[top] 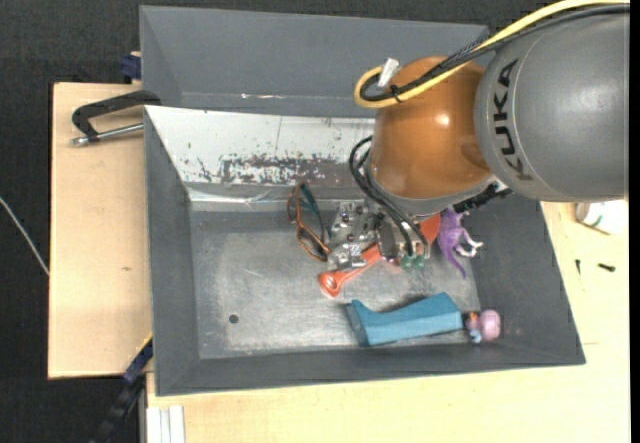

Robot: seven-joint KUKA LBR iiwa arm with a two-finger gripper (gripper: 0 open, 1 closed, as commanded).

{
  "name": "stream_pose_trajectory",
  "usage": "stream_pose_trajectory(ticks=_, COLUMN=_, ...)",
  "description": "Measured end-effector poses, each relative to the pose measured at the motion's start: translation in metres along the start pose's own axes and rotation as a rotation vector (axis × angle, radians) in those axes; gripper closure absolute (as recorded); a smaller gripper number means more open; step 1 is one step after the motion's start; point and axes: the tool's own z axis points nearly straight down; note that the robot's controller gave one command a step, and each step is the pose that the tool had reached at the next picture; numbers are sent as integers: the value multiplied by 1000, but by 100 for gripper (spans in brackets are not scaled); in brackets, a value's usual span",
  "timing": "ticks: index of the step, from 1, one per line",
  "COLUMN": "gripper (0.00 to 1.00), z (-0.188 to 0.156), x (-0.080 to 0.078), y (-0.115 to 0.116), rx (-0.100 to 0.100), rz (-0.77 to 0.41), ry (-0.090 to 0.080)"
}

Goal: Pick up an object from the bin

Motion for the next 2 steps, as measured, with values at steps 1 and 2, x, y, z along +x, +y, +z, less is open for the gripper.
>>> stream_pose_trajectory(ticks=1, gripper=100, z=-6, x=1, y=6, rx=0, rz=58, ry=0)
stream_pose_trajectory(ticks=2, gripper=100, z=-37, x=6, y=-10, rx=0, rz=-23, ry=3)
